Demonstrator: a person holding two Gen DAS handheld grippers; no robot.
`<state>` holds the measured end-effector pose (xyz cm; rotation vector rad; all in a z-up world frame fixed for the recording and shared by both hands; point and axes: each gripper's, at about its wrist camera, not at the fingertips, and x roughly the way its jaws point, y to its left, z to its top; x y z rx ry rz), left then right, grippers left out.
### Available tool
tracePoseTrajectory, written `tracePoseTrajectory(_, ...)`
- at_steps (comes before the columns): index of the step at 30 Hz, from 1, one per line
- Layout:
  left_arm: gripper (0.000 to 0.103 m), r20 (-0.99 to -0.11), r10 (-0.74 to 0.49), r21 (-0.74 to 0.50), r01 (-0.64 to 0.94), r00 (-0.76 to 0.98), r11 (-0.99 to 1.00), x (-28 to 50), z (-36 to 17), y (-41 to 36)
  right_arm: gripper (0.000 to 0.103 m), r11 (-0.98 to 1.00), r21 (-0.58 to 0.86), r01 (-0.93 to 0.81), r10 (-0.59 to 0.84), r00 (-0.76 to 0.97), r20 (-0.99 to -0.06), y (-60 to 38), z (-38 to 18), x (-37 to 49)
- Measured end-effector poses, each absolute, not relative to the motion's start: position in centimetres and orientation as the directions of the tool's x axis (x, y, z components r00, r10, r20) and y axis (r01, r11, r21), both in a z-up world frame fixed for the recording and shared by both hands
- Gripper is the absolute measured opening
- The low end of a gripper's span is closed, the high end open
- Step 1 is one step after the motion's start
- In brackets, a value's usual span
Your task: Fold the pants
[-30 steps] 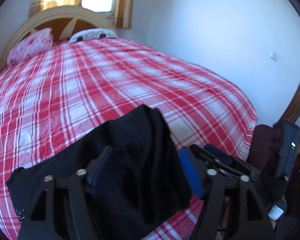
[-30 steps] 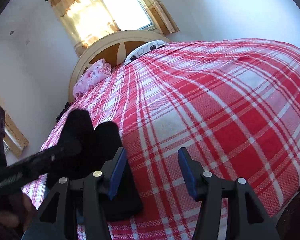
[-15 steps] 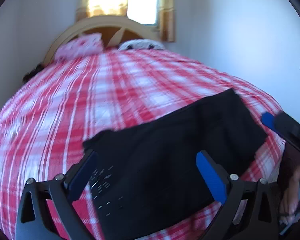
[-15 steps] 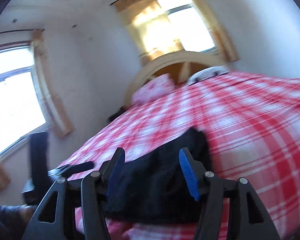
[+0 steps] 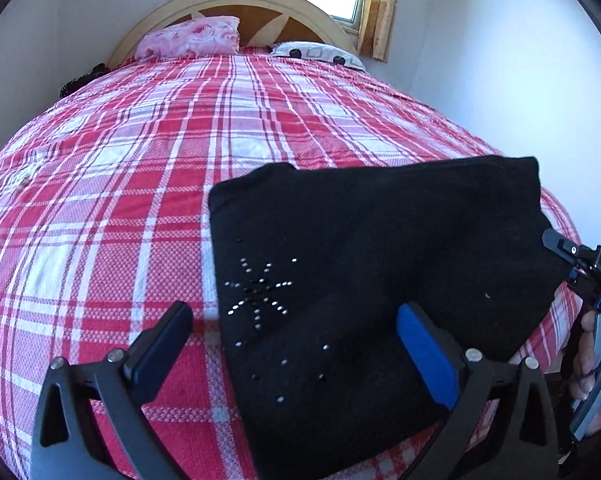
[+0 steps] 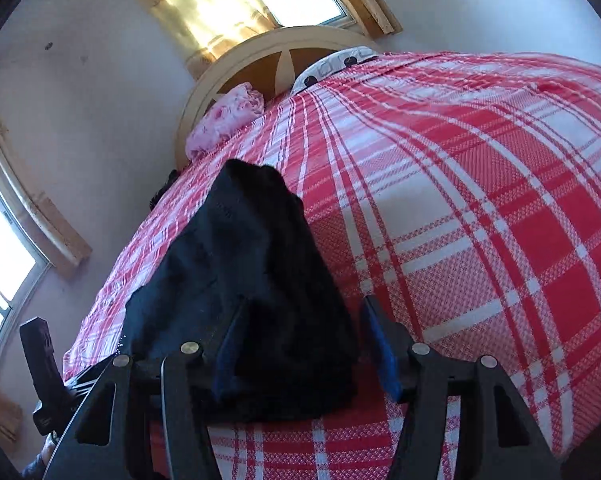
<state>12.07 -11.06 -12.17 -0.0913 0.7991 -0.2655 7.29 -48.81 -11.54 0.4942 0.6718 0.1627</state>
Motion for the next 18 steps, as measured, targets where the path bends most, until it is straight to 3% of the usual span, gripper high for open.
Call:
tracePoseTrajectory(5,0.103,-0.647,-0.244,-0.162,0.182,0.722,0.97,10.1,-11.3,-8.5,0.059,0.924,0.38,0.047,0.142,0.879,-0.454,-49.1,-7.5,5.3)
tracePoseTrajectory(9,0.103,-0.65,-0.253,-0.182,0.176,0.717,0.967,9.4,-11.9,-7.4,0.059,0.953,0.292,-0.078,0.187,0.911,-0.368,-46.0,-3.0,4.1)
tracePoseTrajectory(13,0.103,-0.666,-0.259,-0.183,0.183,0.7,0.966,9.3,-12.8,-7.0,0.059,0.884,0.326,-0.334,0.459,0.753,-0.473,-39.6,-1.8,8.2)
tracePoseTrajectory(18,0.103,-0.659,-0.295,-0.206,0.211,0.693,0.956,8.9,-13.0,-7.1,0.059,0.834,0.31,-0.457,0.541,0.564,-0.625,-31.6,-2.1,14.7)
